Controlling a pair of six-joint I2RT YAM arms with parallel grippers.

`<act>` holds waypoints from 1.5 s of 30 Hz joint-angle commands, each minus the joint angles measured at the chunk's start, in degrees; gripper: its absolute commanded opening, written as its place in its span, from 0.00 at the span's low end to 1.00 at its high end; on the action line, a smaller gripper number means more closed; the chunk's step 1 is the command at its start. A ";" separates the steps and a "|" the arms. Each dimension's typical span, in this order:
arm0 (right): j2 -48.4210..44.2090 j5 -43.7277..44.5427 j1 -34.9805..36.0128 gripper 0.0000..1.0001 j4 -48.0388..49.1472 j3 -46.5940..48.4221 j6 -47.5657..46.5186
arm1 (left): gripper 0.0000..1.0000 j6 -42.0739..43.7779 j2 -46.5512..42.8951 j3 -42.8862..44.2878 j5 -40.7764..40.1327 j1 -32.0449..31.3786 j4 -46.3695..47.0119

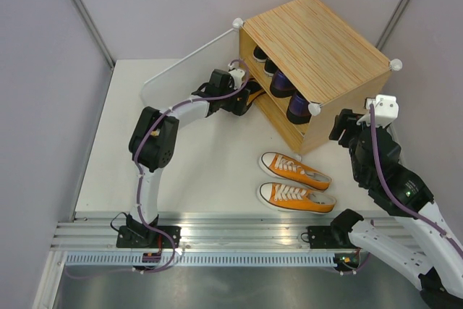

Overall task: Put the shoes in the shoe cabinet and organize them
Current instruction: Place the shoe in the shoe cabinet.

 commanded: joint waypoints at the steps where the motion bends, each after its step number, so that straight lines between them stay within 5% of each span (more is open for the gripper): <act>1: -0.43 1.91 0.69 0.71 1.58 0.55 -1.19 | 0.91 1.82 -0.48 0.64 0.32 -0.03 3.19; 11: -0.16 3.23 1.39 0.71 1.93 0.64 -1.81 | 0.64 1.20 3.39 4.51 3.74 -0.03 2.49; 15: -0.07 3.50 1.48 0.71 1.84 0.64 -1.90 | 0.38 0.50 3.66 5.12 4.36 -0.03 2.23; 25: 0.01 4.11 2.18 0.71 2.37 0.28 -1.90 | 0.13 -0.64 -3.20 4.07 -1.53 -0.12 3.63; 45: -0.07 5.43 3.32 0.71 2.81 -0.07 -2.25 | 0.11 -10.57 -1.71 9.07 1.54 -0.12 9.52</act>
